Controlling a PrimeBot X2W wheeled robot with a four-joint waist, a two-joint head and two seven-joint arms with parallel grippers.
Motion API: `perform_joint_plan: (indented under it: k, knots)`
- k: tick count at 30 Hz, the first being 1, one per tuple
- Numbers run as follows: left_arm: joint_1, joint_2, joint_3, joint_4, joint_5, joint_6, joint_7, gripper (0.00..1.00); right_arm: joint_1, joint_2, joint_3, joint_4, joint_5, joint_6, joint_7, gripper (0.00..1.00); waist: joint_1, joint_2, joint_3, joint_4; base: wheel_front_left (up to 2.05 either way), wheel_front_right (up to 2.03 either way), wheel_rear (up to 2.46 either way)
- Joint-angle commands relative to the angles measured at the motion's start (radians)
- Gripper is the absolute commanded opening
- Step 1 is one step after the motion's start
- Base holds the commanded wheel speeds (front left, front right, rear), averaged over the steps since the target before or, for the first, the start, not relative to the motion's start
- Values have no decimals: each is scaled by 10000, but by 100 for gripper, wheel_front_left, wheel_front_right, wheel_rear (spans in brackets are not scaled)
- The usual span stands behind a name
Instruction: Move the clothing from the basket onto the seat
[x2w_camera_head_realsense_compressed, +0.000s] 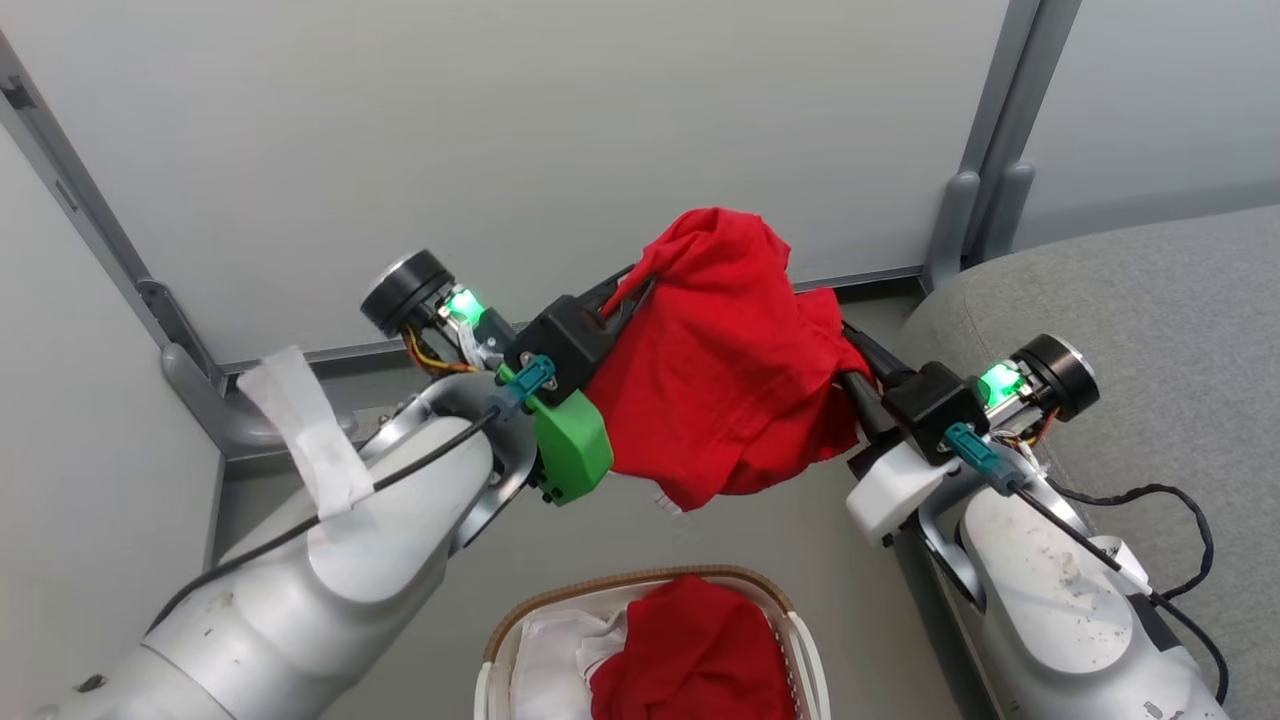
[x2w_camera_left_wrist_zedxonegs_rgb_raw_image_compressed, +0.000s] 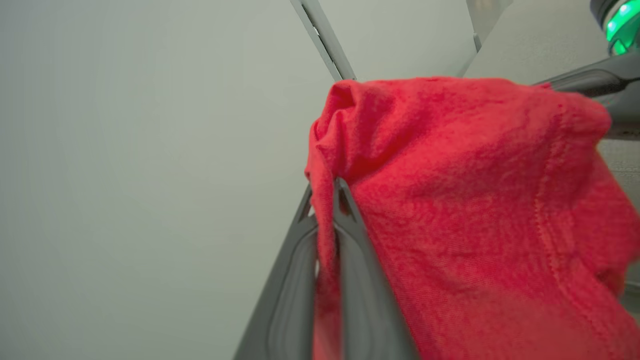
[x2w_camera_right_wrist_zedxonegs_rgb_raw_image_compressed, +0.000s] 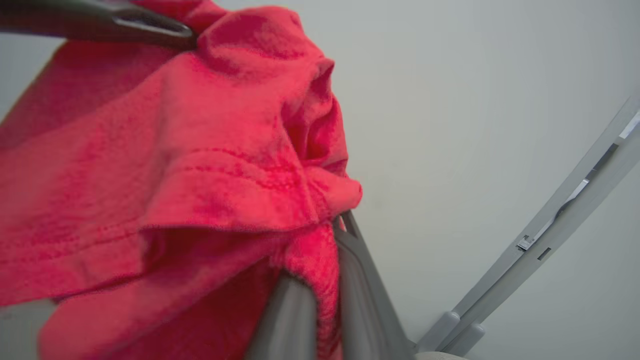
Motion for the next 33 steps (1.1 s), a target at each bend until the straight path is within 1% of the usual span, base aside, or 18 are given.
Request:
perform_joint_plan:
  k: [1,2,3,4,8,13,22,28,33]
  knots:
    - [306,-11,67,113,-81,137,-148,42,103,-23,-97,-94,4,-10,-49,0,1,0,-6,-10,0,0,0]
    - [462,-49,98,165,-161,215,-256,60,127,-25,-131,-124,-10,-10,-49,0,1,0,-9,-13,0,0,0]
    - [653,-112,161,232,-272,293,-373,90,154,-31,-167,-154,-18,-10,-49,0,1,0,-14,-16,0,0,0]
    - [813,-170,221,290,-368,346,-468,100,166,-39,-205,-180,-29,-10,-49,0,1,0,-18,-20,0,0,0]
    - [1713,-473,714,385,-929,635,-835,100,181,-29,-337,-317,-81,-10,-49,0,1,0,4,-68,0,0,0]
    - [2777,-659,1146,258,-1054,808,-930,100,217,-67,-439,-409,-97,-10,-49,0,1,0,46,-120,0,0,0]
    - [4739,-1048,2299,-497,-542,695,-930,100,462,-194,-756,-515,-164,-10,-49,0,1,0,84,-145,0,0,0]
    - [5512,-1340,2916,-559,-87,503,-932,100,547,-227,-941,-560,-198,-10,-49,0,1,0,90,-132,0,0,0]
    - [5806,-1561,3331,-546,306,330,-933,100,596,-235,-1030,-574,-211,-10,-49,0,1,0,111,-136,0,0,0]
